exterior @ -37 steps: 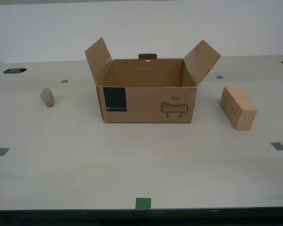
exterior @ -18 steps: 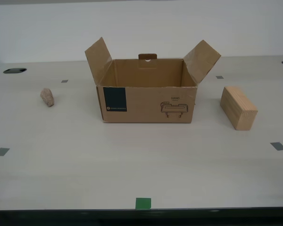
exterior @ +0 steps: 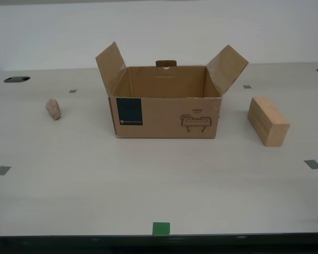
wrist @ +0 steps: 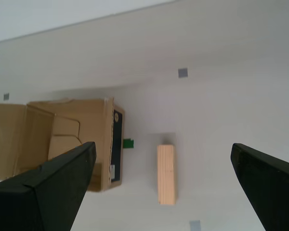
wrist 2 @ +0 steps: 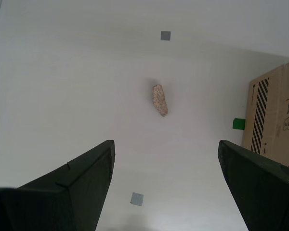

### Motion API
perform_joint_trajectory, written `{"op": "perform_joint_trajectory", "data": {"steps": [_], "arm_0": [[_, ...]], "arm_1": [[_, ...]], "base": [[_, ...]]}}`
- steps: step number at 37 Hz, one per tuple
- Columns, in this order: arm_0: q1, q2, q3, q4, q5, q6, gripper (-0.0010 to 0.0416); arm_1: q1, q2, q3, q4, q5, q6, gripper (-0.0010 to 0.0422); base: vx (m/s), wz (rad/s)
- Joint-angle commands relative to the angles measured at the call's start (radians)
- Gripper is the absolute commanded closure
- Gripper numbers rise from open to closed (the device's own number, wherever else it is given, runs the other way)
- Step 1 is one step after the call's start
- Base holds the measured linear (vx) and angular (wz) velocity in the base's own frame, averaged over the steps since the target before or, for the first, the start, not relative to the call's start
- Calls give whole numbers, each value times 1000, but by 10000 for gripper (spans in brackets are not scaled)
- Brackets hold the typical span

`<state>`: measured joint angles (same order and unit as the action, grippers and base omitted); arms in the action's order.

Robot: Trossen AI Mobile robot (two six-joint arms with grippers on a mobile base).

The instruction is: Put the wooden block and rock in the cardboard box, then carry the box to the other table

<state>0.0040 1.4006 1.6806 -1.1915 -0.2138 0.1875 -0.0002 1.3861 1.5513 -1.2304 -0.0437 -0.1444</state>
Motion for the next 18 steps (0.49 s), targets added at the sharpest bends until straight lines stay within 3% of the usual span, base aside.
{"op": "perform_joint_trajectory", "data": {"steps": [1,18], "arm_0": [[0,0,1,21,-5,5,14],[2,1,-63,32,-5,-7,14]], "arm_1": [[0,31,1,-1,-2,-2,121],[0,148,1,37,-2,31,122]], "base": [[0,0],[0,0]]}}
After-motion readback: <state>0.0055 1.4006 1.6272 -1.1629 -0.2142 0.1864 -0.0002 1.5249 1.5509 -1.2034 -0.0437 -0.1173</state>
